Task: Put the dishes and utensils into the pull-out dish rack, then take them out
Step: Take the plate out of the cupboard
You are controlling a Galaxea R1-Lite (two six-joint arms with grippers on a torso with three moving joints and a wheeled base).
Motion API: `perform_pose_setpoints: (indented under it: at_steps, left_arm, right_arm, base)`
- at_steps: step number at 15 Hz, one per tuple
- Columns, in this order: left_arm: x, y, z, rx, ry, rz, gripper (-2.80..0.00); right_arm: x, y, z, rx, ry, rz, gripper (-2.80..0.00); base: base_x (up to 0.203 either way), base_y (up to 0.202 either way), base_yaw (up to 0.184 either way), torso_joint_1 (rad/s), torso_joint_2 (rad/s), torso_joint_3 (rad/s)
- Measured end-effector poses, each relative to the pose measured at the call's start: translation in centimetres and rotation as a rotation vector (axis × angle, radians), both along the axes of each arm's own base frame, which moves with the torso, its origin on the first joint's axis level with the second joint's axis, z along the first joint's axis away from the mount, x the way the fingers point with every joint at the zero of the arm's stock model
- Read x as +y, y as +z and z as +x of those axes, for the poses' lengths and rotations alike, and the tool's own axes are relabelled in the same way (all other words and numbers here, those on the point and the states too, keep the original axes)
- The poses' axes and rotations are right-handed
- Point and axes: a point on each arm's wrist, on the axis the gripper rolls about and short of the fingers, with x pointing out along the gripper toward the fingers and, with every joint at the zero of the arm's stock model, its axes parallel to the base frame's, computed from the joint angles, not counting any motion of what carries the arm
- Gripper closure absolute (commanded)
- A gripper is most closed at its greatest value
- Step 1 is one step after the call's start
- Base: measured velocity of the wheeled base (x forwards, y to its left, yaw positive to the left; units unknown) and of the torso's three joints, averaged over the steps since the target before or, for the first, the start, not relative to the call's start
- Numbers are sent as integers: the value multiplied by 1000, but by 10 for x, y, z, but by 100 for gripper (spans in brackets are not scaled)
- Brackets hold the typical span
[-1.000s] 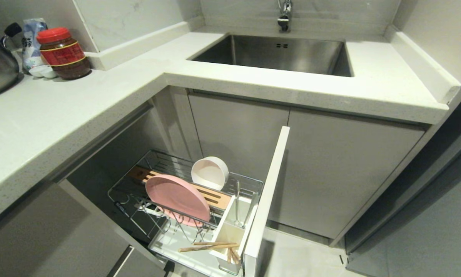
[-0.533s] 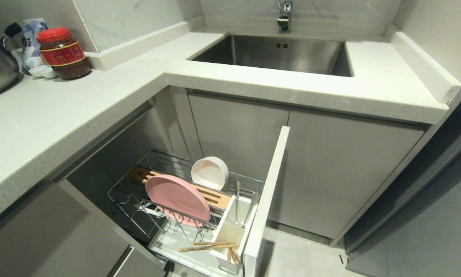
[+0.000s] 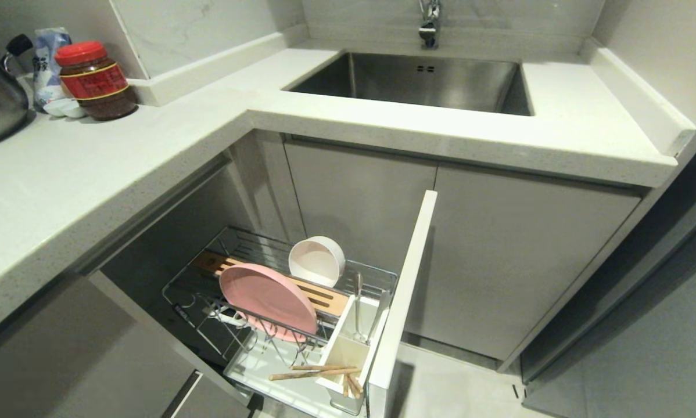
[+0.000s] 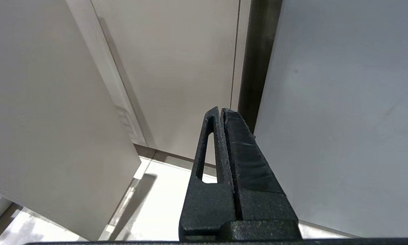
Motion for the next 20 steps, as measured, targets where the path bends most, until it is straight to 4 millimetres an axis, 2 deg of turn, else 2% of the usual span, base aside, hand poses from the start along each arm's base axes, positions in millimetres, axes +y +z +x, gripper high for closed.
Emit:
perform_pose_setpoints:
  at_steps: [5, 7, 8, 9, 11, 13, 16, 20]
  left_arm:
    - [-6, 127, -99, -352, -124, 146, 0]
    - [-6, 180, -117, -410, -112, 148, 0]
    - [-6, 204, -114, -408, -96, 120, 0]
    - [-4, 224, -106, -393, -85, 76, 0]
    - [-1, 260, -77, -337, -98, -84, 0]
    - [3, 276, -33, -210, -156, -271, 0]
    - [5, 272, 28, 43, -274, -428, 0]
    - [-7, 256, 86, 349, -309, -494, 0]
  right_arm:
    - [0, 0, 0, 0, 0, 0, 0]
    - [0, 0, 0, 0, 0, 0, 0]
    - [0, 0, 0, 0, 0, 0, 0]
    - [0, 0, 0, 0, 0, 0, 0]
    - [0, 0, 0, 0, 0, 0, 0]
    - [0, 0, 0, 0, 0, 0, 0]
    - [0, 0, 0, 0, 0, 0, 0]
    - [0, 0, 0, 0, 0, 0, 0]
  base:
    - [0, 0, 0, 0, 0, 0]
    - [0, 0, 0, 0, 0, 0]
    - [0, 0, 0, 0, 0, 0]
    - [0, 0, 0, 0, 0, 0]
    - [0, 0, 0, 0, 0, 0]
    - [0, 0, 0, 0, 0, 0]
    - [0, 0, 0, 0, 0, 0]
    - [0, 0, 0, 0, 0, 0]
